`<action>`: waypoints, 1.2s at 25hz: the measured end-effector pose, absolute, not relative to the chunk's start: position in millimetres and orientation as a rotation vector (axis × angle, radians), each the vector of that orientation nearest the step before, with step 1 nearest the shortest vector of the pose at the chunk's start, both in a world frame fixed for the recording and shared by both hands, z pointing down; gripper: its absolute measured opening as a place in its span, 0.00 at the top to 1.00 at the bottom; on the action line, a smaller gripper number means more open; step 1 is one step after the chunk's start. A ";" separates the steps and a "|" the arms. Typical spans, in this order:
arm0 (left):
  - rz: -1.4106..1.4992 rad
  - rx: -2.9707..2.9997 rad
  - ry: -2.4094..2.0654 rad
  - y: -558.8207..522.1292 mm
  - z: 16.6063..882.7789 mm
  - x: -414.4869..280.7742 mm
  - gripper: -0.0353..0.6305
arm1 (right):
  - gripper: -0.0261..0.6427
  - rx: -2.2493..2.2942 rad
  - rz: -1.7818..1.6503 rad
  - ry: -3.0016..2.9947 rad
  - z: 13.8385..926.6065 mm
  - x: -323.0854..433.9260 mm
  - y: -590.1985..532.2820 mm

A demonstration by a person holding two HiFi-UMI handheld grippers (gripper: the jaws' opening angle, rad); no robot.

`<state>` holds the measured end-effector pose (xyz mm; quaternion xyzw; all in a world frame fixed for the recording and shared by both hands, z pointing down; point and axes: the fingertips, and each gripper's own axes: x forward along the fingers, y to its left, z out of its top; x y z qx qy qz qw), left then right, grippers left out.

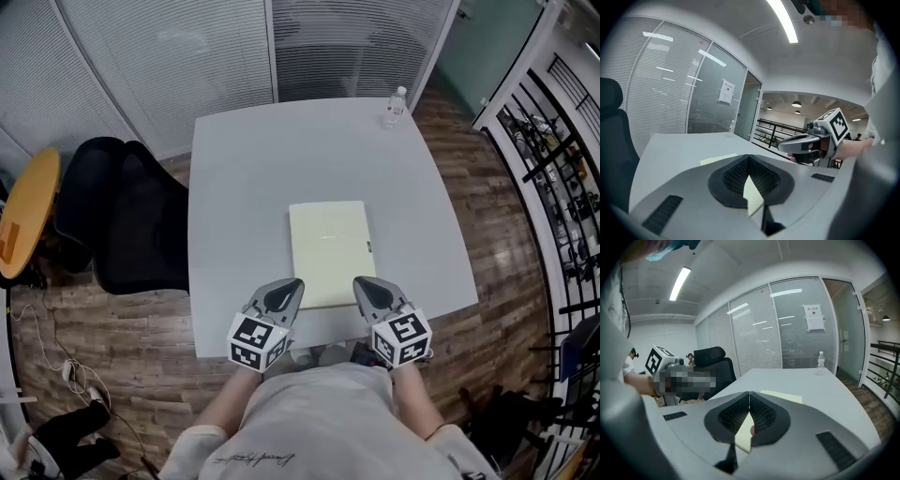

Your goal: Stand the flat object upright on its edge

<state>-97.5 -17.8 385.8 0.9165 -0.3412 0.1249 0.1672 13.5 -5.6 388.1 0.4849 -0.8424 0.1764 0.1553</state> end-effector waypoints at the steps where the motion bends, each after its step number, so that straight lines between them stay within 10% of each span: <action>1: 0.354 2.605 -0.974 -18.8 386.2 -97.4 0.93 | 0.92 1.385 0.506 -2.414 388.6 13.8 -6.9; 30: 0.471 2.517 -1.007 -39.7 413.2 -82.4 0.93 | 0.92 1.329 0.587 -2.371 410.6 58.7 -34.5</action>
